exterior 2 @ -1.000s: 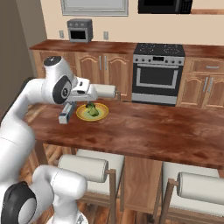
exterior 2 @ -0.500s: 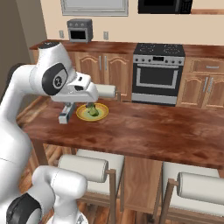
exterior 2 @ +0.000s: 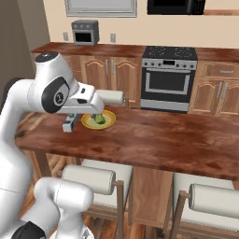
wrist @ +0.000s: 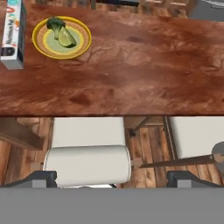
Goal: Retrieve the tupperware and aluminum foil from the cabinet and place them on the dining counter near the plate with lemon wedge and broccoli to prepare for storing leftovers.
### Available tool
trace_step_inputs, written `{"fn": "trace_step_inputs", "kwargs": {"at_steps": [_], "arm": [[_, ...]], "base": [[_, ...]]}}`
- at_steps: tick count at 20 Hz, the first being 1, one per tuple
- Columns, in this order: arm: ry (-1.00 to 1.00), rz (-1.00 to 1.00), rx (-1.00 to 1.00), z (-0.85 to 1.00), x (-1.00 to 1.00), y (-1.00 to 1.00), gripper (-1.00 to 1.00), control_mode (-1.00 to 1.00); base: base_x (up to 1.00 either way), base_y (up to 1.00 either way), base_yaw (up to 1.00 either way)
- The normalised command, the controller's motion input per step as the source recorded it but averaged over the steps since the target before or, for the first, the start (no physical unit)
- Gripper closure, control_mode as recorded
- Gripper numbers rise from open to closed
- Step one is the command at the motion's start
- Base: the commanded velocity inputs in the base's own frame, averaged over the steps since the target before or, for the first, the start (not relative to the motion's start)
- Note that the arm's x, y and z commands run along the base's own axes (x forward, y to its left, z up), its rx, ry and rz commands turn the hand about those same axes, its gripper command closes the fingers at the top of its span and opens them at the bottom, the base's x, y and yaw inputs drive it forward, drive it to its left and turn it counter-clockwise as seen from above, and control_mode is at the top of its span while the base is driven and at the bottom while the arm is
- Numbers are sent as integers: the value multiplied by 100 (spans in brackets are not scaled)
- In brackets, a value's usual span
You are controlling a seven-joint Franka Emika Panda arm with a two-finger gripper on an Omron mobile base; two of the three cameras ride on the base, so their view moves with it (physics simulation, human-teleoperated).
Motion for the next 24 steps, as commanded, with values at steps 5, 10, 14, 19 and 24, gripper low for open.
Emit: {"fn": "trace_step_inputs", "kwargs": {"at_steps": [5,10,14,19,24], "arm": [[0,0,0,0,0,0,-100,100],[0,0,0,0,0,0,-100,100],[0,0,0,0,0,0,-100,100],[0,0,0,0,0,0,-100,100],[0,0,0,0,0,0,-100,100]], "base": [[-77,-19,-13],[-80,-11,-58],[-4,-3,-78],[0,0,-89],[0,0,-88]]}}
